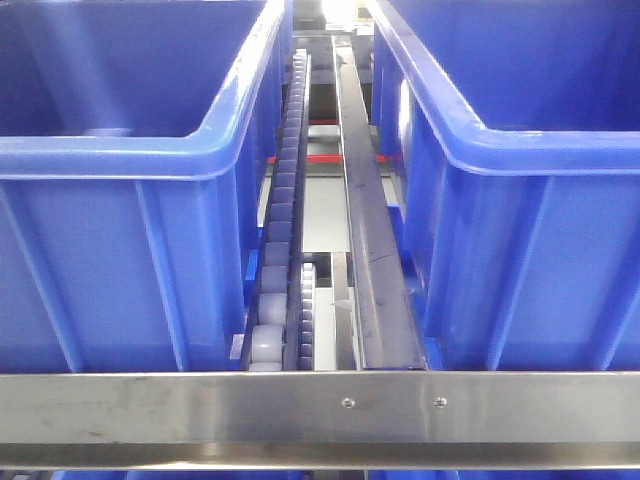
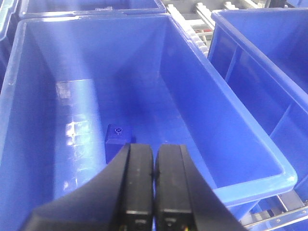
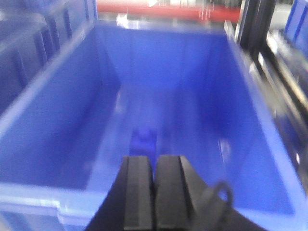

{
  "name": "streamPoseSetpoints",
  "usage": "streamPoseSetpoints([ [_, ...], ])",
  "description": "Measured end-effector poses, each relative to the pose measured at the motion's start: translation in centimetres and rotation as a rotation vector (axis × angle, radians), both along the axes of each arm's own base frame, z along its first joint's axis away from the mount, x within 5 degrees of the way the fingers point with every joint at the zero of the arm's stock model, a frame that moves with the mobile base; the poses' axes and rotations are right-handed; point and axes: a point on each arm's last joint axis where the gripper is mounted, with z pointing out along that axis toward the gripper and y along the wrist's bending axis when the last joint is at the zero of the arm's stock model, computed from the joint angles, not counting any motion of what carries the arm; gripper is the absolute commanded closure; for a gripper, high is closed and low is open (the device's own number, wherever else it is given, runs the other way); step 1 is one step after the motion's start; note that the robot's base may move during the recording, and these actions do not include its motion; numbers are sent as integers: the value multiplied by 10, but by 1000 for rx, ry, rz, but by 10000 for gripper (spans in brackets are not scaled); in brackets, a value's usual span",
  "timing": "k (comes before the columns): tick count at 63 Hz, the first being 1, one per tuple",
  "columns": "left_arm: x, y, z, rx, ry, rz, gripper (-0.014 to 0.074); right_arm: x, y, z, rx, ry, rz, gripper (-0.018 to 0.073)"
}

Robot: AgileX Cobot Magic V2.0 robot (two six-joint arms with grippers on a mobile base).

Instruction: Pick and sort blue part to right shelf

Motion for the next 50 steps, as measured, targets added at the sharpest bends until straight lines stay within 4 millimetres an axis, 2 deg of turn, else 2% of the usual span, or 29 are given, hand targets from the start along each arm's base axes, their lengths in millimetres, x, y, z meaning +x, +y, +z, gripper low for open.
streamPoseSetpoints([
  [34,1,0,-1,-2,0,0,471,0,0,2,2,-22,2,523],
  [40,0,1,-11,3,13,9,471,0,0,2,2,-22,2,523],
  [50,-10,9,-41,3,-47,126,471,0,0,2,2,-22,2,523],
])
